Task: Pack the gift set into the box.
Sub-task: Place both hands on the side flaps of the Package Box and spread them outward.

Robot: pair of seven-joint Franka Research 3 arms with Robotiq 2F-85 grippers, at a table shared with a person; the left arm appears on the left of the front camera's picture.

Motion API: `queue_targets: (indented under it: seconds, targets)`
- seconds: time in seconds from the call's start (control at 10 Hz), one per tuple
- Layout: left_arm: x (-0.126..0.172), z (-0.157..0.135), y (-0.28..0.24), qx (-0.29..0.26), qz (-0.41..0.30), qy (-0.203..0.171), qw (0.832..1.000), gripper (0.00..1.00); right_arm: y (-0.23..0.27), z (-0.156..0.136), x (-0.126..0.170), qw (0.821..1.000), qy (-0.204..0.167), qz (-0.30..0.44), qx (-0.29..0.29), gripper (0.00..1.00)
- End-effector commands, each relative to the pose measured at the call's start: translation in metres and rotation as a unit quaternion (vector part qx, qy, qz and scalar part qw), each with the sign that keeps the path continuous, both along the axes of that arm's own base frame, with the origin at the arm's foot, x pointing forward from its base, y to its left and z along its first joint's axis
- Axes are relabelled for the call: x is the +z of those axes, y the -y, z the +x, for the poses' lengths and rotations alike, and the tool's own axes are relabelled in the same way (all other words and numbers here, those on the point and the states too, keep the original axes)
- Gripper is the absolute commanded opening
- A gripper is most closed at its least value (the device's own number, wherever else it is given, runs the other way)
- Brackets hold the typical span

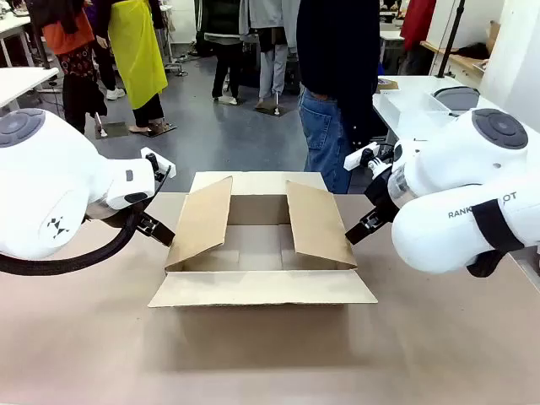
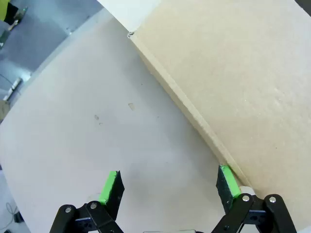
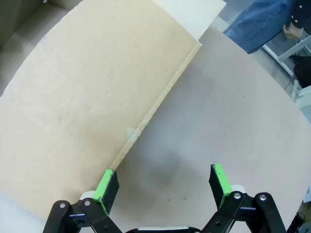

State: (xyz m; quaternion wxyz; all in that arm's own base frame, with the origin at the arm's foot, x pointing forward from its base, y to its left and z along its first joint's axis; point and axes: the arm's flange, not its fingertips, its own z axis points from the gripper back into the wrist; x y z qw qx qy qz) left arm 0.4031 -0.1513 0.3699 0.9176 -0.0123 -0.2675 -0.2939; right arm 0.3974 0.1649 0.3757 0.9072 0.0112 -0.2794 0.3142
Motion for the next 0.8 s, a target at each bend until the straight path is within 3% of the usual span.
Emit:
queue_targets:
  seconds: [0.0, 0.7]
  targets:
    - [0.0002, -0.0001, 0.0003, 0.0, 0.0, 0.0, 1.0, 1.0, 0.0, 0.0, 0.0, 1.0, 0.0, 0.0, 0.0, 1.0]
    - [0.0002, -0.0001, 0.0003, 0.0, 0.0, 0.0, 1.0, 1.0, 0.0, 0.0, 0.0, 1.0, 0.0, 0.0, 0.0, 1.0]
